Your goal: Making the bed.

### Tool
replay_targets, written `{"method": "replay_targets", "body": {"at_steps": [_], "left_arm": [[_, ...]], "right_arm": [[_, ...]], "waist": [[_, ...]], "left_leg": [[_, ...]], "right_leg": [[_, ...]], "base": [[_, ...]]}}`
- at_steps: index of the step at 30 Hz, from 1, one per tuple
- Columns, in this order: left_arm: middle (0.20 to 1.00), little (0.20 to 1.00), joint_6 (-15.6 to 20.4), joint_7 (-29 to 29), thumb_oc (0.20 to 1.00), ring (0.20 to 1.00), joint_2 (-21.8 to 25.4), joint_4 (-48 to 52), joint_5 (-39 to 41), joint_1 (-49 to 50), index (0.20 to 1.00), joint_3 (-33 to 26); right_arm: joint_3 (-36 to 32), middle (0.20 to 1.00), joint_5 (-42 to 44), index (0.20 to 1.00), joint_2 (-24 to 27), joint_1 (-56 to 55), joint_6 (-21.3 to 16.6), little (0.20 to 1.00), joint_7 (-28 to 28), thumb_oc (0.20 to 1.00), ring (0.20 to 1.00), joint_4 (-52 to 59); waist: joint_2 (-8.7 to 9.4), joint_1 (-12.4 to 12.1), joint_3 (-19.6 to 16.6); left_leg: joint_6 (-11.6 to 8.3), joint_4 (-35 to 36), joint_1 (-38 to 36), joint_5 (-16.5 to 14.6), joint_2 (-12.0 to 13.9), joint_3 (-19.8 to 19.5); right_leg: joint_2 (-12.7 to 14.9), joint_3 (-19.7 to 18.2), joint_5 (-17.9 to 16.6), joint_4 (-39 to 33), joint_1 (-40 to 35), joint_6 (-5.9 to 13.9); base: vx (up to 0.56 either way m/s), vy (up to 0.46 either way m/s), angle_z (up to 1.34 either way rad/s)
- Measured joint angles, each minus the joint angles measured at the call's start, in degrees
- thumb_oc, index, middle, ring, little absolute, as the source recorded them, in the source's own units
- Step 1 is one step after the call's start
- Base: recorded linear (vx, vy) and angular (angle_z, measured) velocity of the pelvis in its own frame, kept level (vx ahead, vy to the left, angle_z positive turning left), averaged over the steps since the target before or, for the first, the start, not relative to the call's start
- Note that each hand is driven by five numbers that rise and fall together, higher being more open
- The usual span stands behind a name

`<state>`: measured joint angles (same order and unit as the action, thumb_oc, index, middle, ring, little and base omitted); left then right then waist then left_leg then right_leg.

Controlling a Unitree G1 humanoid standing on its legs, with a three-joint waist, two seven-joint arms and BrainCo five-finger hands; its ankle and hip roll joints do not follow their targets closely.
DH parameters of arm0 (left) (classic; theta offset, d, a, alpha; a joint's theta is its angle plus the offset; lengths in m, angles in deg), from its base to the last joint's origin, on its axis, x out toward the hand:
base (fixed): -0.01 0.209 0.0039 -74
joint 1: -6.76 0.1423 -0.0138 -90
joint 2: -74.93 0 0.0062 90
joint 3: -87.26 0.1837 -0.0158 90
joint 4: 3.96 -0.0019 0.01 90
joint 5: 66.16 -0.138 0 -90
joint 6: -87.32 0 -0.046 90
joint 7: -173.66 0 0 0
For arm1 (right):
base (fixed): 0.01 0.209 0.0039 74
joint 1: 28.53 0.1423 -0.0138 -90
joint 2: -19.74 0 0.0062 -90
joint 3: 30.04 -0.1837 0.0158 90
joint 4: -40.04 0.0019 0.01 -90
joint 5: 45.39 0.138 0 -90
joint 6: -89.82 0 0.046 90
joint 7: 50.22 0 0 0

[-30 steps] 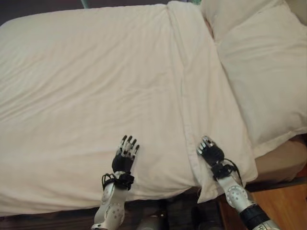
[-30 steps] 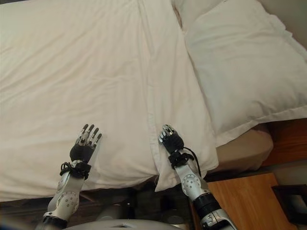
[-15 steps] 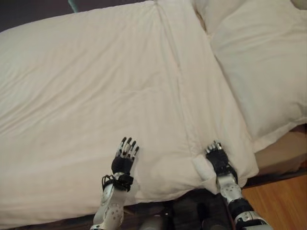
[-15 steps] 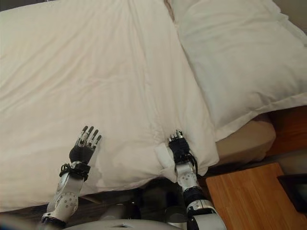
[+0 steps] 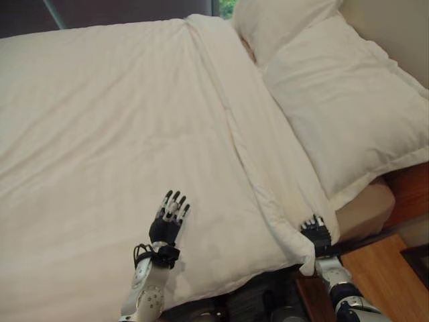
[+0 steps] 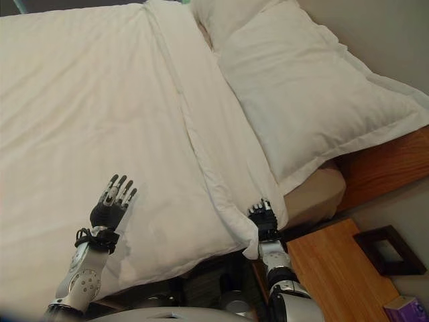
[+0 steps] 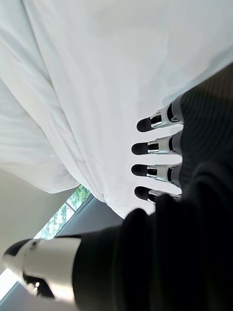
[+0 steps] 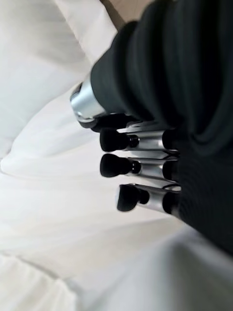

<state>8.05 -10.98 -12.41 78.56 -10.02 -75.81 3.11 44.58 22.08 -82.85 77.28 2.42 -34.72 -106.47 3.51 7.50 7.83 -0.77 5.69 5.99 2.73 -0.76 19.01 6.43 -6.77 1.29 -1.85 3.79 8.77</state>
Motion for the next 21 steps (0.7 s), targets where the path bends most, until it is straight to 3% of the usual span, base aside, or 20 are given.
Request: {"method": "replay_targets", "body": {"at_steps": [7,16,17,20,21], "left_arm": [[1.0,1.0,0.0,-0.2,1.0,1.0,0.0,0.0,-0.1,-0.3,1.0,-0.4],[1.0,1.0,-0.1,-0.6,1.0,1.0,0.0,-0.1,-0.2,-0.2,1.0,-4.7],[1.0,1.0,-0.1,-0.7,1.0,1.0,0.0,-0.1,-0.2,-0.3,1.0,-4.7],[1.0,1.0,-0.1,-0.7,1.0,1.0,-0.4,-0.1,-0.3,-0.9,1.0,-4.5],[1.0,1.0,-0.1,-0.7,1.0,1.0,-0.5,-0.1,-0.3,-0.9,1.0,-4.6]], "right_arm": [[0.6,0.2,-5.6,0.2,0.1,-0.4,1.0,0.2,0.4,0.2,0.2,-1.4],[2.6,0.2,-25.9,0.2,6.0,-4.4,-0.9,0.2,5.0,0.2,0.2,-7.1],[2.2,0.2,-27.4,0.2,7.6,-5.3,-1.4,0.2,4.6,0.2,0.2,-10.1],[-0.9,0.2,-30.8,0.2,15.7,-13.6,0.0,0.2,-4.7,0.2,0.2,-23.4],[-1.7,0.2,-31.4,0.2,18.3,-19.1,0.2,0.2,-6.7,0.2,0.2,-25.6]], "waist": [[1.3,0.3,-0.6],[2.53,-0.1,-0.9],[2.52,-0.1,-0.8],[1.99,-0.5,1.0],[0.87,-0.3,2.6]], "left_leg": [[-0.06,0.0,-1.2,-0.9,0.4,1.3],[-0.06,0.0,-3.2,-2.1,0.3,0.8],[-0.05,0.0,-3.1,-2.1,0.3,0.7],[0.24,0.0,-3.1,-2.2,-0.3,0.2],[0.69,0.0,-3.1,-1.9,-0.3,-0.2]], "right_leg": [[-0.1,-0.2,-0.7,-0.7,-0.3,-0.34],[0.0,0.9,-0.7,-2.1,-3.3,-0.28],[0.0,1.1,-0.7,-2.1,-3.2,-0.22],[0.6,1.6,-0.7,-3.2,-4.3,-0.25],[0.6,1.7,-0.7,-3.2,-4.6,-0.25]], "base": [[-0.01,-0.006,-0.13],[0.0,0.0,0.03],[-0.01,0.004,0.07],[-0.02,0.005,0.08],[-0.03,0.013,0.06]]}}
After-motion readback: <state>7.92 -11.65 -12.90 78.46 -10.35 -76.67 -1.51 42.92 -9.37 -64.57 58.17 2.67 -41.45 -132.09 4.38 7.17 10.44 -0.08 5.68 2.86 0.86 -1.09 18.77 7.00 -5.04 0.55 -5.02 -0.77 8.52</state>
